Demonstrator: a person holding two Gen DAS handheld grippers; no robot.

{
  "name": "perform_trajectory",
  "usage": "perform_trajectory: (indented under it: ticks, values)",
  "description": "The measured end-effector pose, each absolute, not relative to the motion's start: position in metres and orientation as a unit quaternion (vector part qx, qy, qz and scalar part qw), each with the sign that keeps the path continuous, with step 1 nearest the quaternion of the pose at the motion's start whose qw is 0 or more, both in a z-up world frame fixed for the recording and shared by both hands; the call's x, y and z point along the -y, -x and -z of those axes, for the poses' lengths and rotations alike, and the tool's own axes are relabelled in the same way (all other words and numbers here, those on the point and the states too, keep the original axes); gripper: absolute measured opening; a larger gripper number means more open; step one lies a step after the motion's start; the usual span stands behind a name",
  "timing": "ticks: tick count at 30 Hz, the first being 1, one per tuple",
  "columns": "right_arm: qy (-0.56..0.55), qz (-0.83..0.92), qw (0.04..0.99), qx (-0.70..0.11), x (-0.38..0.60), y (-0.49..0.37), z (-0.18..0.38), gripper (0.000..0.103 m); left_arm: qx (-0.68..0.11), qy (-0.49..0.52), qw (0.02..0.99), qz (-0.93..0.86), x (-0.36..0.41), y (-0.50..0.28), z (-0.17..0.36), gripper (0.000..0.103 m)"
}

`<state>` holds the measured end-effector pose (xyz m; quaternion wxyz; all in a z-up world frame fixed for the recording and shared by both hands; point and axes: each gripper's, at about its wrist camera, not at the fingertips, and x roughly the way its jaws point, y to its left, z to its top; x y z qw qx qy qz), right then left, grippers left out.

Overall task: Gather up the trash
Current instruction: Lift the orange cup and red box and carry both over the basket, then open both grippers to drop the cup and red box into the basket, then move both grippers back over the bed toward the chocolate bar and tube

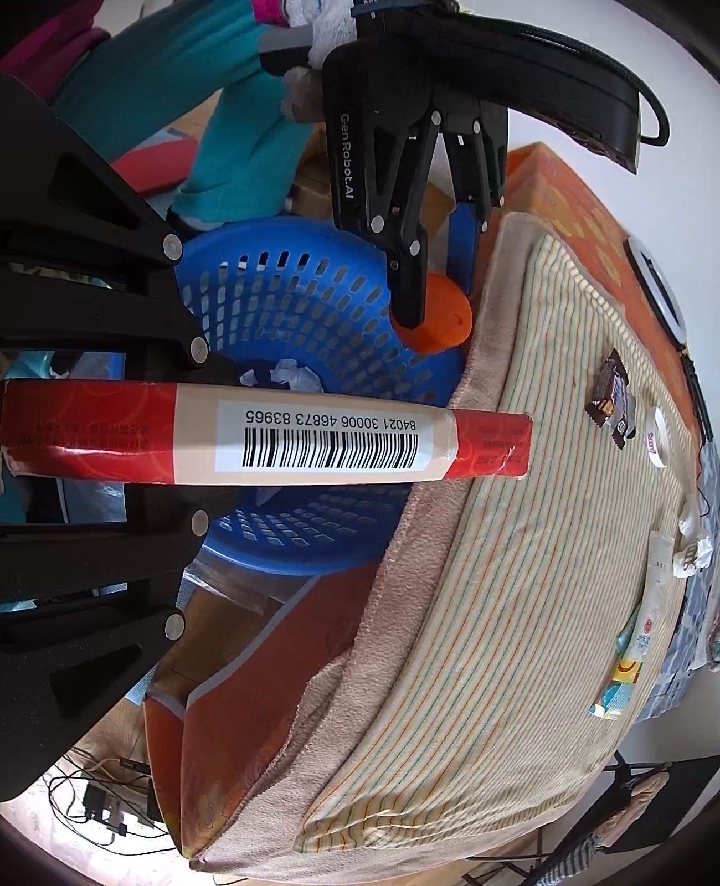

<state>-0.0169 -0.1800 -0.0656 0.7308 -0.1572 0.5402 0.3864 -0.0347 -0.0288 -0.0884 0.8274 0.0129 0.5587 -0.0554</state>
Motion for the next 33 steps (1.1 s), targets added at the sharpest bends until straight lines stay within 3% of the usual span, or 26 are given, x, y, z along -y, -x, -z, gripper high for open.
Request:
perform_trajectory:
  ticks: [12, 14, 16, 18, 19, 33]
  values:
    - [0.174, -0.394, 0.705, -0.563, 0.168, 0.025, 0.092, 0.019, -0.582, -0.025, 0.811, 0.055, 0.036, 0.04, 0.111, 0.048]
    - [0.174, -0.39, 0.706, -0.565, 0.169, 0.024, 0.093, 0.019, -0.583, -0.027, 0.81, 0.051, 0.036, 0.039, 0.114, 0.053]
    - [0.171, -0.385, 0.707, -0.568, 0.17, 0.021, 0.095, 0.027, -0.58, -0.028, 0.813, 0.047, 0.036, 0.039, 0.113, 0.066]
    - [0.164, -0.381, 0.708, -0.571, 0.172, 0.019, 0.094, 0.048, -0.578, -0.028, 0.814, 0.045, 0.036, 0.038, 0.112, 0.067]
    - [0.161, -0.38, 0.71, -0.57, 0.174, 0.018, 0.093, 0.051, -0.578, -0.028, 0.815, 0.044, 0.035, 0.038, 0.111, 0.067]
    - [0.159, -0.352, 0.735, -0.557, 0.177, 0.01, 0.084, 0.065, -0.572, -0.024, 0.819, 0.032, 0.028, 0.027, 0.104, 0.069]
